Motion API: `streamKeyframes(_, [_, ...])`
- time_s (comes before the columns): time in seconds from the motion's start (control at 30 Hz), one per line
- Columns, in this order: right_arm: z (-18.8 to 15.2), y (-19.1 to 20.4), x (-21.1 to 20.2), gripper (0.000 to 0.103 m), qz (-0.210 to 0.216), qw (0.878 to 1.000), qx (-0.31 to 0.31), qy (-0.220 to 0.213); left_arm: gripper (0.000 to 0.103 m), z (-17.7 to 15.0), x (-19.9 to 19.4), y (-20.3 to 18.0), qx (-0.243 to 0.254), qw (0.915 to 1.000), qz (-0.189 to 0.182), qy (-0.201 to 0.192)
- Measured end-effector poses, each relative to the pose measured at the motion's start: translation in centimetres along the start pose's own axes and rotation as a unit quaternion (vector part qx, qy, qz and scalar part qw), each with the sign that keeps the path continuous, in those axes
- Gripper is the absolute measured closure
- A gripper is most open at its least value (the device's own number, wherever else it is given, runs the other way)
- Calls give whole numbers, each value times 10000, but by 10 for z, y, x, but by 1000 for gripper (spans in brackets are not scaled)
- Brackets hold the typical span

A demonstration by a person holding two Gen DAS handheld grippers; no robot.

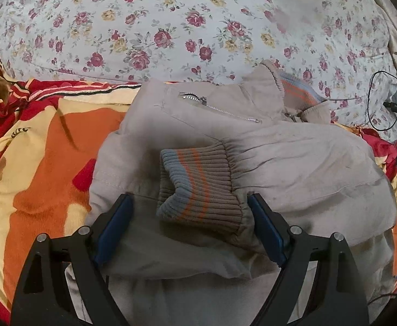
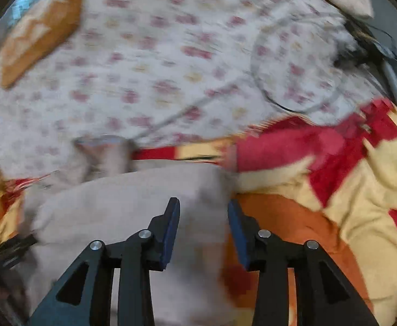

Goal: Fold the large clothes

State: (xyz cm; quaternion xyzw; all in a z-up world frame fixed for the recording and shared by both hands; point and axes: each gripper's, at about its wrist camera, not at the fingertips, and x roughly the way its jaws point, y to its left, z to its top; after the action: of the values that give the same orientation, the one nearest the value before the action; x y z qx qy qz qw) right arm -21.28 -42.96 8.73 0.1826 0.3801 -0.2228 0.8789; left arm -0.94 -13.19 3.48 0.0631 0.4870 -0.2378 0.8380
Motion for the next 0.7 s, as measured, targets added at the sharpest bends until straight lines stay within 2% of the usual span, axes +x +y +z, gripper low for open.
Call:
streamKeyframes(0.1, [-1, 28, 15, 67, 484, 9980, -384, 136, 16, 1, 2, -2, 17, 10000, 45, 28])
streamKeyframes(0.17, [-3, 37, 34, 67, 440, 9973, -525, 268, 16, 2, 3, -5, 63, 9999, 105, 38])
streamKeyframes(0.23, [-7, 35, 58, 70, 122, 9974, -594, 389, 16, 2, 5, -8, 157, 9997, 162, 38])
streamKeyframes(0.3, [-13, 22, 84, 69, -514, 9955, -619, 503, 11, 2, 7, -11, 242, 9996, 158, 40])
streamKeyframes(0.33, [-15, 14, 93, 67, -680, 9945, -537, 584, 11, 1, 8, -13, 280, 9995, 149, 48])
streamKeyframes(0.37, [-16, 1, 99, 67, -598, 9958, -305, 617, 10, 1, 9, -14, 318, 9993, 179, 54])
streamKeyframes(0.4, [-15, -8, 99, 67, -435, 9974, -73, 577, 10, 0, 10, -15, 368, 9991, 216, 52])
streamKeyframes(0.53, [-8, -21, 79, 63, -624, 9955, 89, 712, 9, -1, 10, -17, 428, 9987, 276, 78])
streamKeyframes(0.6, [-9, -23, 53, 63, -409, 9967, 233, 655, 9, 0, 10, -16, 389, 9988, 263, 106])
streamKeyframes(0.7, [-21, -16, 22, 62, -272, 9981, 43, 550, 9, -1, 10, -17, 396, 9988, 285, 96])
